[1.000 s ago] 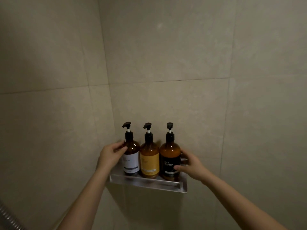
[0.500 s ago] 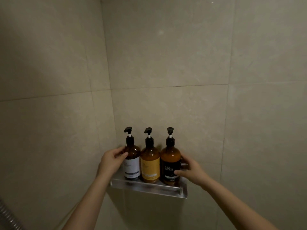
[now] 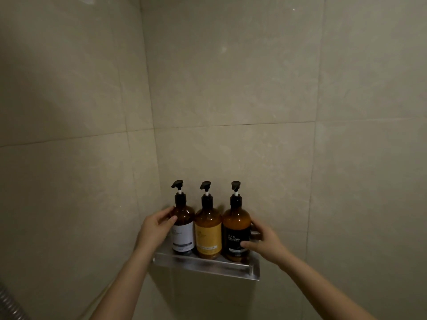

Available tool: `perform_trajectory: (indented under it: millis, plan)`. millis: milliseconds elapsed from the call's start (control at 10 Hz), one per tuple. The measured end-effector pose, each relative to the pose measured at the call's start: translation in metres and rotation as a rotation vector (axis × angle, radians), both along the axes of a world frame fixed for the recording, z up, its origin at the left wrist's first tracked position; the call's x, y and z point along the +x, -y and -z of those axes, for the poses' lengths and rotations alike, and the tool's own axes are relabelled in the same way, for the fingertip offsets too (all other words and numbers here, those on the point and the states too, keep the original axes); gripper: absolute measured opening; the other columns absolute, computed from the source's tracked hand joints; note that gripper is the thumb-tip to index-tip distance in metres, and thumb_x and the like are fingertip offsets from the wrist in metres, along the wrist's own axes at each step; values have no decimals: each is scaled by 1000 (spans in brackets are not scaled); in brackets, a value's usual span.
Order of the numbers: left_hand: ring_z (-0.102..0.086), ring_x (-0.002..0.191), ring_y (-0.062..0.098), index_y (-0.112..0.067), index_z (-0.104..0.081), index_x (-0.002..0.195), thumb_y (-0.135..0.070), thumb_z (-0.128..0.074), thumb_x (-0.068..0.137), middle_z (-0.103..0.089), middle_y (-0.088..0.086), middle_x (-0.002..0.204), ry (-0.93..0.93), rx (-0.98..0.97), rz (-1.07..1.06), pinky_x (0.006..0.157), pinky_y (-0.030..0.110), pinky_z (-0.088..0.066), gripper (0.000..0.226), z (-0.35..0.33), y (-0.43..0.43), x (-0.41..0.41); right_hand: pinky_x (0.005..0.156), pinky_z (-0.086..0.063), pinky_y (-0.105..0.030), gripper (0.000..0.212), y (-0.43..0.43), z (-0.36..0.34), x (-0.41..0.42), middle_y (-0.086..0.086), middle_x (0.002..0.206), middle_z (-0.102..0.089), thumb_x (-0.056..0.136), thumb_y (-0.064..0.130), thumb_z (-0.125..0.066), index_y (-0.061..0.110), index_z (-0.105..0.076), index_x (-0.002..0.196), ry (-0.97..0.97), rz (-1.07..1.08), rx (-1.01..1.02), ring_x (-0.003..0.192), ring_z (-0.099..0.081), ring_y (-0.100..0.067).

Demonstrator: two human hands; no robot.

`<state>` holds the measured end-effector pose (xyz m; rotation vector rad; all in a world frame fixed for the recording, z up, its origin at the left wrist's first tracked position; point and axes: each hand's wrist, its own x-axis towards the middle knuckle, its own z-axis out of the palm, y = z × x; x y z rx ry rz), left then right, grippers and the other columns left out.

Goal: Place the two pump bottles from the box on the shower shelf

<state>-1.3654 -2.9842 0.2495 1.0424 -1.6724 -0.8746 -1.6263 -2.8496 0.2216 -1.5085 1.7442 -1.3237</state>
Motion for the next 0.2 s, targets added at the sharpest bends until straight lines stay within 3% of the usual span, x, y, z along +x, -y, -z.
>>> perform_trajectory:
  millis: [200]
  plan:
    - [-51,123,25,1,-49,131,-1,-58,86,-53,18,135,72,17,16,99,28,-37,46,-12,-5,-4,94,-49,-32,82,-4,-11,-1,0,129,-52,71,6,-77,27,-36,139,-95,-5,97,119,-51,-20]
